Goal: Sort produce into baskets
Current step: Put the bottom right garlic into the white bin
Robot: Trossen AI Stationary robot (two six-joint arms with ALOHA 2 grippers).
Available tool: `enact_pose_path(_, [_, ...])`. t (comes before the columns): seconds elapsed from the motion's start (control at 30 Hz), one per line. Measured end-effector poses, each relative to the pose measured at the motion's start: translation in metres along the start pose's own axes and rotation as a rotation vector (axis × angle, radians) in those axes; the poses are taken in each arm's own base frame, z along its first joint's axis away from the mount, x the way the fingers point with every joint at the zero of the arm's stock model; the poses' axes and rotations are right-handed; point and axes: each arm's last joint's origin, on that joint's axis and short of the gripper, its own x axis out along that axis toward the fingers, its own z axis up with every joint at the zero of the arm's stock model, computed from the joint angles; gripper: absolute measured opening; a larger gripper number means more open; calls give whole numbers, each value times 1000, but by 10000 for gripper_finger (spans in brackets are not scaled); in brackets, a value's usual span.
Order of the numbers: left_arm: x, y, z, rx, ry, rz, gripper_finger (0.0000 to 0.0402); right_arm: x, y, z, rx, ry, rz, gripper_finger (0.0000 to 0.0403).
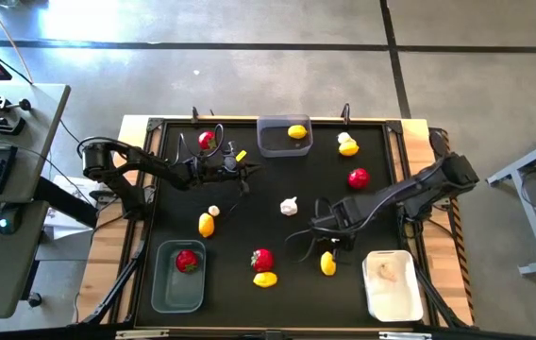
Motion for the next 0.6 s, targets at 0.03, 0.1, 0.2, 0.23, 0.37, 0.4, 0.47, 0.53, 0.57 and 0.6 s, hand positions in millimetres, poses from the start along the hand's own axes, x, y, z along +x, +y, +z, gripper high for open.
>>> enact_pose_path(0.03, [0,0,0,0,0,0,0,-6,3,-1,9,7,-6,110])
enact_pose_path(0.1, [0,0,0,0,0,0,0,-19,8,-5,30,32,-26,110])
enact_pose_path(0.2, [0,0,0,0,0,0,0,-39,18,-18,72,83,-63,110])
enact_pose_path(0.23, [0,0,0,2,0,0,0,-46,21,-23,99,98,-78,110])
enact_pose_path(0.37, [0,0,0,23,0,0,0,-69,34,-47,252,101,-112,110])
enact_pose_path(0.4, [0,0,0,23,0,0,0,-73,38,-54,295,82,-118,110])
enact_pose_path(0.47, [0,0,0,19,0,0,0,-77,44,-66,367,32,-125,110])
enact_pose_path(0.53, [0,0,0,16,0,-5,0,-74,49,-77,413,-5,-127,110])
enact_pose_path(0.57, [0,0,0,16,0,-9,0,-70,52,-83,428,-6,-126,110])
enact_pose_path(0.6, [0,0,0,15,0,-14,0,-65,54,-86,433,-1,-115,110])
